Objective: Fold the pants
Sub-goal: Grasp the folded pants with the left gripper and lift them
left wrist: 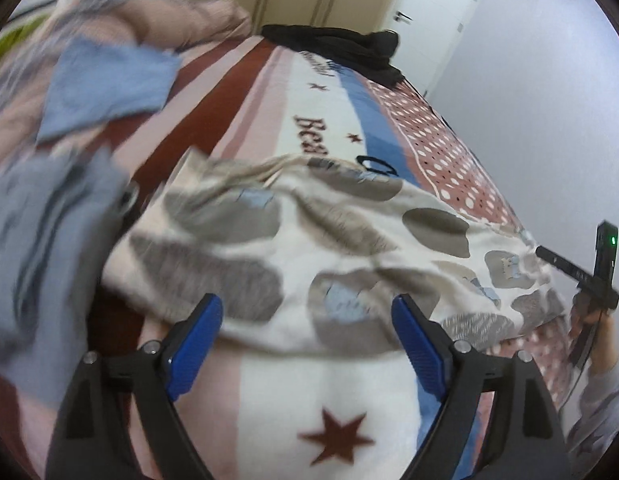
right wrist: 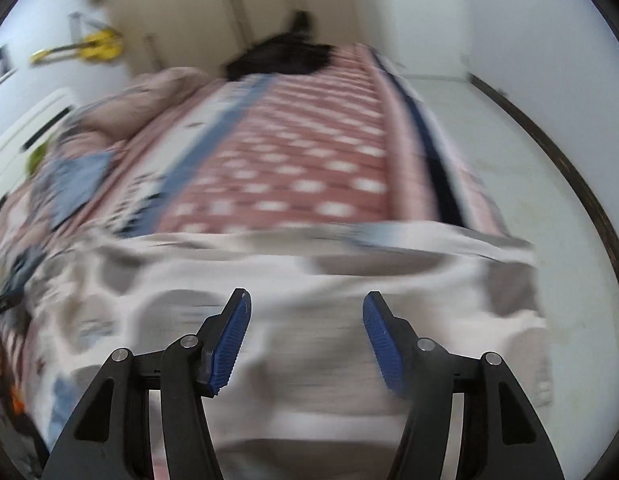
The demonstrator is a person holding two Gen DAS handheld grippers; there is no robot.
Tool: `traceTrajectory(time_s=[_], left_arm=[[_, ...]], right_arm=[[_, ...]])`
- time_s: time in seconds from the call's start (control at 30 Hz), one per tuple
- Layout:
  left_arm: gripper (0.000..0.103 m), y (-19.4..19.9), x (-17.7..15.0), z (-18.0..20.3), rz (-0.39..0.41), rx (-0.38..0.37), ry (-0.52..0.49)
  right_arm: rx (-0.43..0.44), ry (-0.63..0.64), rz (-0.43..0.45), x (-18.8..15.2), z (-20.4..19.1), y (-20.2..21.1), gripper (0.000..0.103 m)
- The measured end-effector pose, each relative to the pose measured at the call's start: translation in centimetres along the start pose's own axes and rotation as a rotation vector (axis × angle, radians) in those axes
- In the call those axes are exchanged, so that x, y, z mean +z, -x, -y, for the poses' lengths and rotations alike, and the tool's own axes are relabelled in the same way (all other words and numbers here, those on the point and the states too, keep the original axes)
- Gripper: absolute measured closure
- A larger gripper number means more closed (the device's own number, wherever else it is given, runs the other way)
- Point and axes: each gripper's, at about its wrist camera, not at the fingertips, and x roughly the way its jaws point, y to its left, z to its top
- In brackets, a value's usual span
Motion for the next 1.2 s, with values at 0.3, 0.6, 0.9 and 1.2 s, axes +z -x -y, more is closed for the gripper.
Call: traceTrajectory(time_s=[0.3, 0.6, 0.9, 1.2], left_arm=[[0.019, -3.3, -1.6, -5.4, -0.016, -0.085, 0.242], [0.025, -5.8, 1.5, -6.1, 0.113, -0.033, 0.338], [0.097, -5.7, 4.7, -5.3, 0.186, 0.038, 0.296], [0.097, -0.4, 8.0, -4.1, 0.323, 0.158, 0.121]], right_arm=[[0.128, 0.227, 0.136, 0.1, -14.7, 4.7, 0.034], [0.168, 0.229, 0.149, -3.1, -17.2, 7.7, 0.034], [0.15, 0.135, 0.123, -5.7, -13.9, 8.8, 0.034], [0.141, 0.062, 0.125, -6.6, -11.0, 9.7, 0.034]])
